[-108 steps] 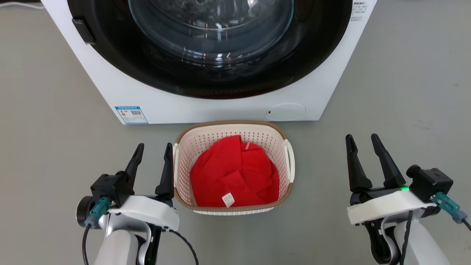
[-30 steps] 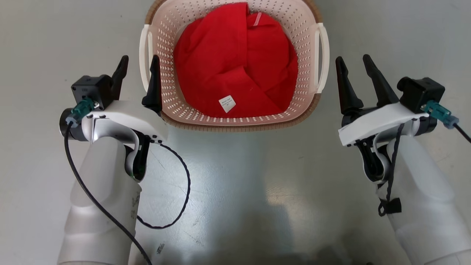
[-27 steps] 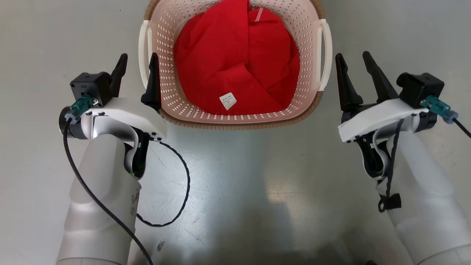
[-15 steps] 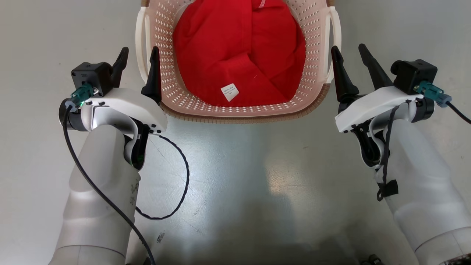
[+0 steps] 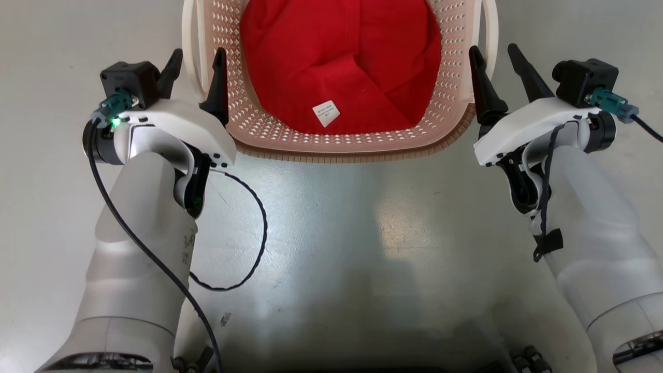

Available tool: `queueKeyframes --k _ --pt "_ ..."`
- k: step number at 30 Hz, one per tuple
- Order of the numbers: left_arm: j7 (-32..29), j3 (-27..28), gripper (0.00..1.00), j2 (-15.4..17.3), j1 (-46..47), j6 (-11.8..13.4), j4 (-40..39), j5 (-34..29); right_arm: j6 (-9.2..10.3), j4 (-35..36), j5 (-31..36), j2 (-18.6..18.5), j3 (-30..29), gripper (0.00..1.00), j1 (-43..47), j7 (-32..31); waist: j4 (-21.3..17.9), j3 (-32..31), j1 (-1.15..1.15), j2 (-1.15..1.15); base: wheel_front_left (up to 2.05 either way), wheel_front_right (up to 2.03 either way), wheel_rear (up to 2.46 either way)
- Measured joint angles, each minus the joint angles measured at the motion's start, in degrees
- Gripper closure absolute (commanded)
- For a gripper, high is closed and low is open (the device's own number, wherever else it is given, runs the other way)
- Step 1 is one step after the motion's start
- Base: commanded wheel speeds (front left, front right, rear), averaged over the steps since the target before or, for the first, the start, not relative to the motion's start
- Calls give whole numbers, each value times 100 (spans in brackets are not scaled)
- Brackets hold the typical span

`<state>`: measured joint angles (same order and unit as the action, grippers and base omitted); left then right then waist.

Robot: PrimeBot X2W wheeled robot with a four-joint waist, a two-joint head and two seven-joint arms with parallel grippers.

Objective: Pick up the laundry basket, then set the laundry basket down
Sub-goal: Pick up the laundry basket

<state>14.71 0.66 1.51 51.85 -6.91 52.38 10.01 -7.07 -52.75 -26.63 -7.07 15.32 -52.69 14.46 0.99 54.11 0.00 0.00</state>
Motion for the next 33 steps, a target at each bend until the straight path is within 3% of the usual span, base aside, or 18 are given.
queueKeyframes --k 19,24,28,30,31,33 --pt "0 20 0 32 673 -16 851 2 0 -552 -401 15 513 0 -495 0 13 366 0 0 0 0 0" --pt "0 14 0 30 750 -16 1061 11 -8 -761 -613 43 702 13 -589 1 21 366 0 0 0 0 0" --pt "0 2 25 36 765 -18 1159 54 -11 -832 -725 56 837 32 -653 3 10 372 0 0 0 0 0" --pt "0 -5 53 41 783 -18 1224 60 -19 -871 -773 90 909 53 -700 15 -7 368 0 0 0 0 0" --pt "0 -13 59 44 793 -18 1249 64 -24 -890 -804 105 936 58 -723 15 -17 366 0 0 0 0 0" --pt "1 -43 100 24 819 -49 1292 100 -33 -916 -882 137 982 85 -743 16 -35 365 0 0 0 0 0"
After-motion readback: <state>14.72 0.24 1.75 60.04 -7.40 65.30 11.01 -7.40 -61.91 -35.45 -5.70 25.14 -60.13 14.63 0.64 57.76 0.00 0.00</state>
